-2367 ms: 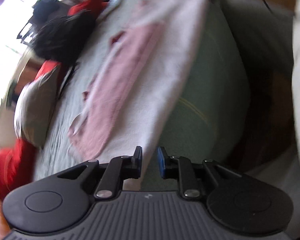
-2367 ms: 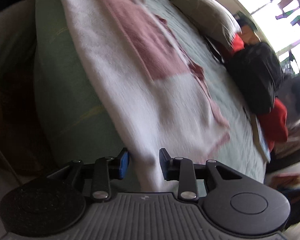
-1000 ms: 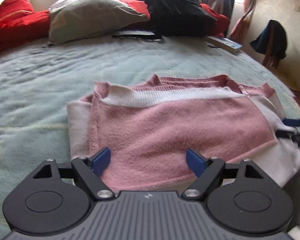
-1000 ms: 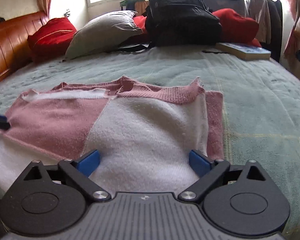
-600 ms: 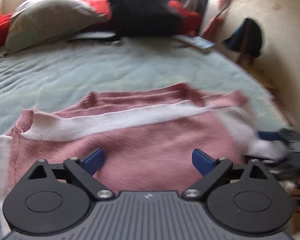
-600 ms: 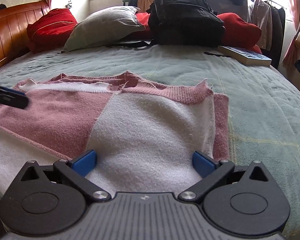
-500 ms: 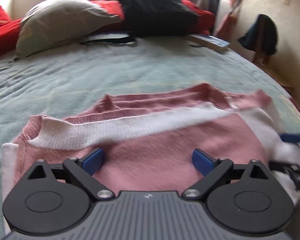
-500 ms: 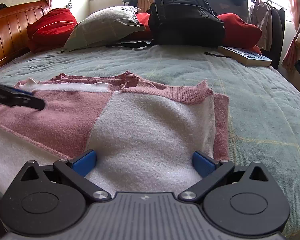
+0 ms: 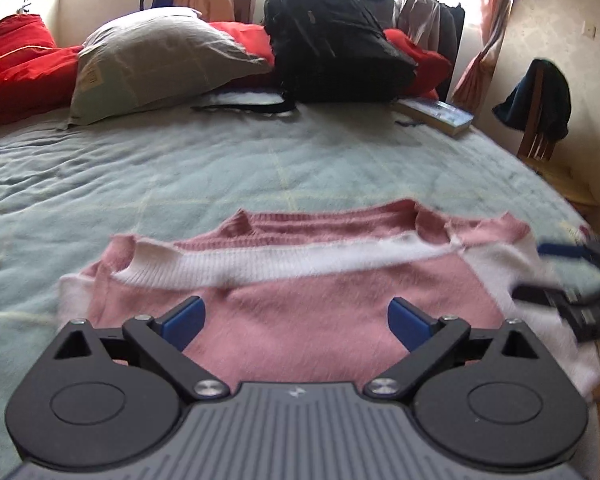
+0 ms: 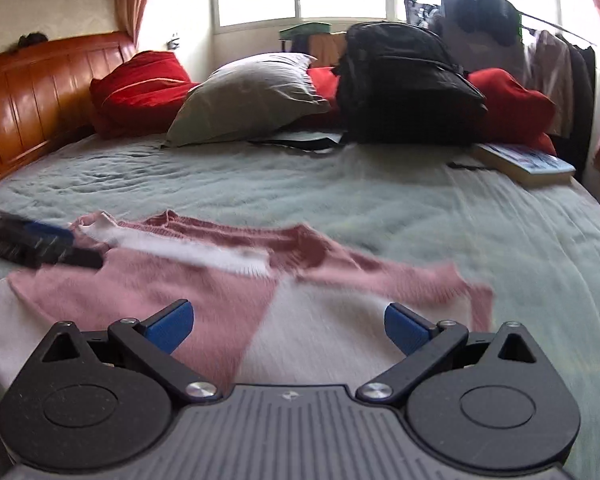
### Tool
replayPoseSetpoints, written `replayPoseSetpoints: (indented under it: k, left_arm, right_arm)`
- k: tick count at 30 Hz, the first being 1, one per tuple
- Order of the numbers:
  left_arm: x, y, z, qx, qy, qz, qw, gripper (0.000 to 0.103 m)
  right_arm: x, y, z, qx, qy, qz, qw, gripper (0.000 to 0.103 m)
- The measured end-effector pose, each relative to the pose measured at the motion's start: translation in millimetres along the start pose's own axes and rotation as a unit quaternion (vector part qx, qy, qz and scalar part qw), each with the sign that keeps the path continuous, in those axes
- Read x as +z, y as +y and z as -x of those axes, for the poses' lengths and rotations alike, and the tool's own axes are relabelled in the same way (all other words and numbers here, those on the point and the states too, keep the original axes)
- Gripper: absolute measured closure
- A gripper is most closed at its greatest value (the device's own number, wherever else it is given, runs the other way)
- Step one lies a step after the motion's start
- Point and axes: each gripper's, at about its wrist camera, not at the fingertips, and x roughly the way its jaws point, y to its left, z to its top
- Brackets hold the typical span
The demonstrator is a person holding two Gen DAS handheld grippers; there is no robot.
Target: Fold clothes
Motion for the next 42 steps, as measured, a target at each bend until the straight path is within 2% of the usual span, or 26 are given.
replayPoseSetpoints:
  k: [4,5,7,9,11,15,18,19,21,24,28,30,37,40,42]
  left_arm:
    - [-8,5,3,0.004,0.01,-0.002,0.9999,0.005]
    - [-8,8,4,0.013,0.012,0.002,0.9998,0.005]
    - [-10,15,7,0.03,0.014,0.01,0.9994,0.005]
    - [-11,19,14,0.032,0.009,0.012,0.9994,0.005]
    - [-13,22,19,0.031,0.005,0.015,0.9994,0.005]
    - [-15,18,26,0.026,0.001,0.006,0.9996,0.005]
    - [-17,14,30,0.022,-0.002,-0.005,0.9997,0.005]
    - [-18,13,31,0.021,-0.003,-0.008,0.9998,0.005]
    - [-19,16,36,0.019,-0.011,-0.007,0.9997,0.005]
    - [-18,22,40,0.021,-0.022,0.004,0.9995,0.005]
    - [-18,26,43,0.02,-0.029,0.009,0.9993,0.005]
    - [-17,26,45,0.017,-0.031,0.005,0.9993,0.005]
    - [-10,32,42,0.013,-0.036,0.006,0.9993,0.004]
    - [-9,30,40,0.013,-0.031,0.006,0.9994,0.004]
    - [-10,28,42,0.014,-0.028,0.001,0.9995,0.004]
  right_arm:
    - [7,-10,-35,0.0,0.026,-0.012,1.0,0.0]
    - [6,-14,-44,-0.011,0.038,-0.018,0.999,0.0]
    - [4,-27,-56,-0.06,0.064,-0.037,0.995,0.0]
    - [7,-33,-44,-0.053,0.058,-0.072,0.994,0.0]
    - [10,-26,-27,-0.039,0.046,-0.081,0.995,0.0]
    - [5,10,-21,0.002,0.053,-0.031,0.998,0.0]
    - [-11,24,-40,-0.004,0.091,-0.015,0.996,0.0]
    - [-12,24,-38,-0.006,0.083,-0.016,0.996,0.0]
    - [0,22,-33,0.004,0.078,-0.025,0.997,0.0]
    - [24,17,-31,0.027,0.047,-0.027,0.998,0.0]
    - [51,10,-68,0.043,0.05,-0.019,0.998,0.0]
    - [57,5,-95,0.051,0.071,-0.027,0.996,0.0]
    - [58,6,-153,0.054,0.122,-0.027,0.991,0.0]
    - [61,10,-143,0.051,0.123,-0.022,0.991,0.0]
    - [61,12,-122,0.046,0.111,-0.018,0.993,0.0]
